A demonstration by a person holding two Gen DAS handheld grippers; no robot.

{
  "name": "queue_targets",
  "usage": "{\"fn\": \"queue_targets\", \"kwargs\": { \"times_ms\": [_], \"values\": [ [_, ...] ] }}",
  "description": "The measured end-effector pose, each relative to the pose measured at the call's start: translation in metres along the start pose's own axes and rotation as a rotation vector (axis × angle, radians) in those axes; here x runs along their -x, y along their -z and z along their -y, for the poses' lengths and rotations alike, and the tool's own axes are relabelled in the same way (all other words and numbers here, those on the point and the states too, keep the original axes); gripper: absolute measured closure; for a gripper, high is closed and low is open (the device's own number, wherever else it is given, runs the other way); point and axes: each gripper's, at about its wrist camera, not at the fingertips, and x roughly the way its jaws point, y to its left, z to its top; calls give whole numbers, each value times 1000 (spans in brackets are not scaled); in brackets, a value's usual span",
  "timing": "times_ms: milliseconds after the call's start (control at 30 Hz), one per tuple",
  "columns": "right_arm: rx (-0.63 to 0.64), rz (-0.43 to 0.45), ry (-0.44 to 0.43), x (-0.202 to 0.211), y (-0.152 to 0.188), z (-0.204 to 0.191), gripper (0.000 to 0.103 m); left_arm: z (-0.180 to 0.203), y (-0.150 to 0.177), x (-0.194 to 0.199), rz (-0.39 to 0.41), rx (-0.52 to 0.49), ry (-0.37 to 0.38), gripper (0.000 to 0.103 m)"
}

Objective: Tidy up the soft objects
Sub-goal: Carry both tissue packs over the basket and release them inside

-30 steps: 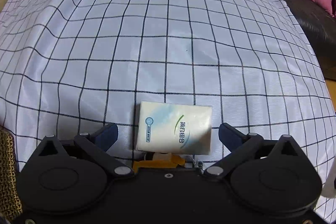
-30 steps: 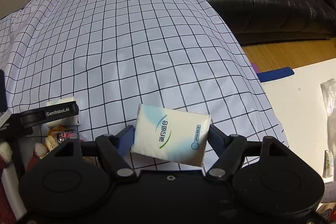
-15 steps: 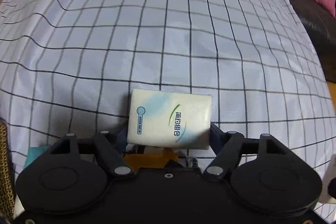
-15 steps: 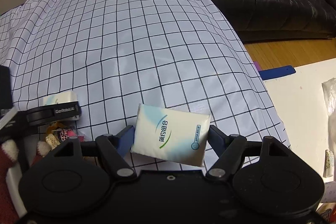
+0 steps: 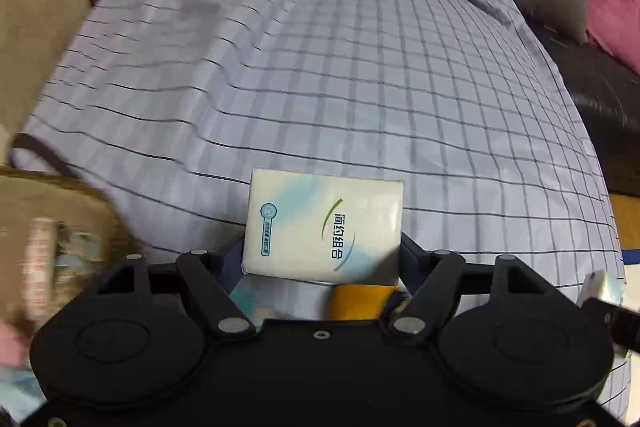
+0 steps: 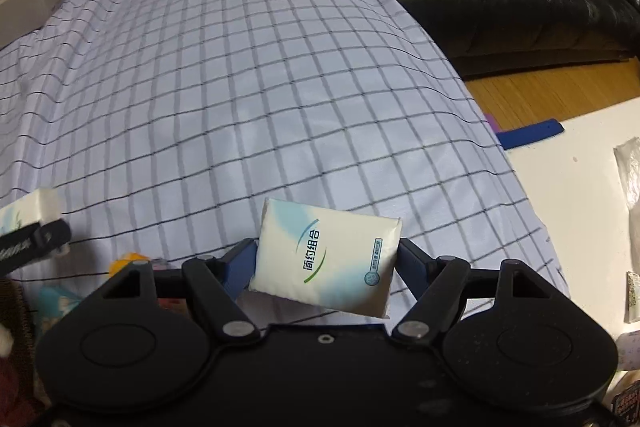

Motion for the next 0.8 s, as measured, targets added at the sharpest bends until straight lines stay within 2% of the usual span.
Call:
{"fn": "queue_targets", "kwargs": {
  "times_ms": [200,400,500,633,800],
  "values": [
    [51,27,-65,18,4,-38,29,-49,2,40,60,75,-59,33],
    [117,55,-135,43,13,-84,29,-101,7,69,112,125,-168,33],
    [144,68,-182,56,19,-109,28,-125,7,79,123,151,-185,33],
    [183,81,-259,73,26,-147,28,-152,11,87,133,163,-228,33],
    [241,89,-352,90,39,-192,28,-177,21,88,115,130,-273,33]
  ]
}}
